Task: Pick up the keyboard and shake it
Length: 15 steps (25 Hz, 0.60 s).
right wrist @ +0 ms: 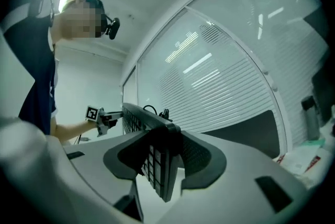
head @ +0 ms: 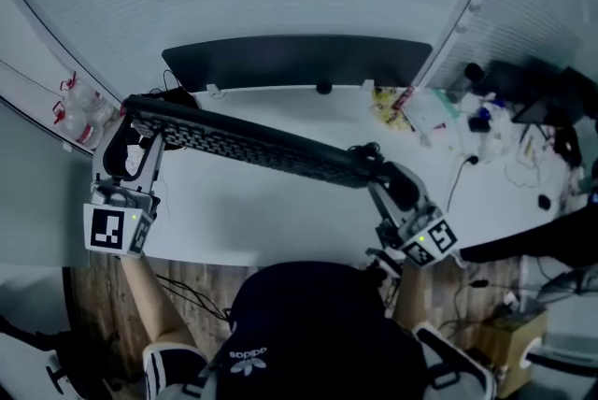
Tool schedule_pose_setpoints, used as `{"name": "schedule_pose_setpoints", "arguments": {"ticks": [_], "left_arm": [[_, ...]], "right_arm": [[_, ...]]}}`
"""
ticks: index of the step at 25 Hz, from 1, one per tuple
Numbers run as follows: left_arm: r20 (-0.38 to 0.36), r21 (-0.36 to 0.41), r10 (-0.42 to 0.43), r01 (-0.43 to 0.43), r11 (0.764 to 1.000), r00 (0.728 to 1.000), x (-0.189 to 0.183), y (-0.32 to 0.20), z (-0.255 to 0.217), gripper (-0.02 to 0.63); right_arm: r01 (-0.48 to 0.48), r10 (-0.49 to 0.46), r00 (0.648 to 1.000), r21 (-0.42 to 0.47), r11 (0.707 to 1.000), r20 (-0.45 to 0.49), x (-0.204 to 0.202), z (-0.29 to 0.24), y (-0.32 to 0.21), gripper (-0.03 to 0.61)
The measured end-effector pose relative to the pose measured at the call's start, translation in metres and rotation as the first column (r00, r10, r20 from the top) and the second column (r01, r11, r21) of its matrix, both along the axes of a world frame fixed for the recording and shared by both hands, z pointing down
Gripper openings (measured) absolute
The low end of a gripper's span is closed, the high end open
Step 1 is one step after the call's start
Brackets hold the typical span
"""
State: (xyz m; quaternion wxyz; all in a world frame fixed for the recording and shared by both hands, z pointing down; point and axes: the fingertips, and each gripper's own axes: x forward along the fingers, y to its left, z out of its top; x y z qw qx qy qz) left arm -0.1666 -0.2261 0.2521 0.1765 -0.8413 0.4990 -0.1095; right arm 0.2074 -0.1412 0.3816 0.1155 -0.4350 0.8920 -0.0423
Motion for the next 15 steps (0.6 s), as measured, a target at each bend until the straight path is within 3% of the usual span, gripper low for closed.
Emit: {"name": "schedule_pose_setpoints", "arguments": {"ticks": [5,8,15], "left_arm": [[-0.029,0.022,-0.016,0.017,1.000,0.999,-0.006,-0.001,-0.007,0.221],[-0.031,0.023,-0.012,0.012,1.000,0.999,-0.007,-0.007,-0.008,0.221],[-0.039,0.019,-0.006,0.007,1.000,0.999,0.002,-0.012,-0.003,0.221]], "right_arm": [[0.023,-0.022,0.998,0.021,1.000,-0.061,-0.011,-0.009,-0.002,0.175],[0.053,-0.053,0.999,0.005,0.999,-0.006,-0.011,-0.008,-0.004,0.172],[0.075,-0.075,0.997,0.004,0.997,-0.001,-0.005,-0.004,-0.005,0.170]]}}
